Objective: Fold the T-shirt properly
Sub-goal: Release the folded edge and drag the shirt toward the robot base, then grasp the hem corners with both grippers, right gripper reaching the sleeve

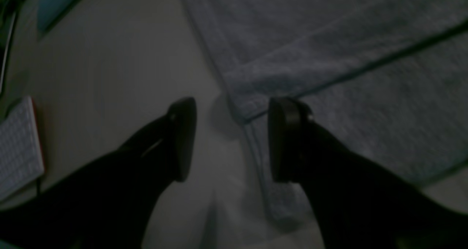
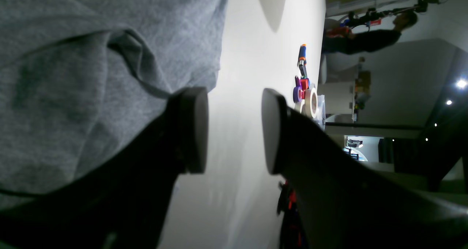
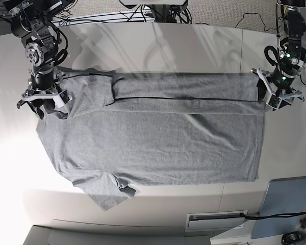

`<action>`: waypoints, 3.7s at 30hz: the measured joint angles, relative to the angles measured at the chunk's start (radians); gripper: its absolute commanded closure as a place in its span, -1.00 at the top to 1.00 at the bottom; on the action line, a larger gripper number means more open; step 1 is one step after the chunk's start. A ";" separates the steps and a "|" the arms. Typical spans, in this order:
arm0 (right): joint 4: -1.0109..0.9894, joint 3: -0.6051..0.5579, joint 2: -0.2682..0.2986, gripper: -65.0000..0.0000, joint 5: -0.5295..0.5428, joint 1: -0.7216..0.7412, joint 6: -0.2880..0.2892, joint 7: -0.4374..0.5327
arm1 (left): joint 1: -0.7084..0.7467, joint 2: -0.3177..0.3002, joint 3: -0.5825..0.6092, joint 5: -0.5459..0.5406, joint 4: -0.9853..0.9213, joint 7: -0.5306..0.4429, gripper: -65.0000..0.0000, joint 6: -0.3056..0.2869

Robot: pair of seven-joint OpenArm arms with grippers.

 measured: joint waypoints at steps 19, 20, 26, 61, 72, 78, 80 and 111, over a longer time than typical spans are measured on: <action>0.055 0.296 -0.213 -0.81 0.408 -0.081 0.083 0.029 | -0.002 0.072 0.000 -0.334 0.000 0.021 -1.00 0.035; 0.054 0.300 -0.213 -0.90 0.409 -0.080 0.099 0.029 | -0.003 0.075 0.000 -0.333 0.000 0.022 -1.00 0.059; -0.008 0.301 -0.216 -1.00 0.410 -0.059 0.119 0.043 | -0.005 0.083 0.000 -0.364 -0.018 0.022 -1.00 0.054; -0.035 0.427 -0.211 -1.00 0.480 -0.327 0.234 -0.021 | 0.312 0.021 -0.016 -0.442 -0.049 -0.017 -1.00 -0.079; -0.021 0.504 -0.210 -1.00 0.481 -0.452 0.249 -0.001 | 0.445 0.016 -0.018 -0.354 0.038 -0.027 -1.00 -0.107; -0.019 0.507 -0.210 -1.00 0.481 -0.460 0.253 0.005 | 0.452 0.017 -0.018 -0.330 0.070 0.006 -1.00 -0.103; -0.010 0.507 -0.211 -1.00 0.481 -0.460 0.253 -0.003 | 0.455 0.018 -0.023 -0.318 0.089 0.032 -1.00 -0.103; 0.156 0.594 -0.239 -0.02 0.649 -0.069 0.324 -0.137 | -0.171 0.033 -0.137 -0.517 -0.105 0.279 -0.24 -0.100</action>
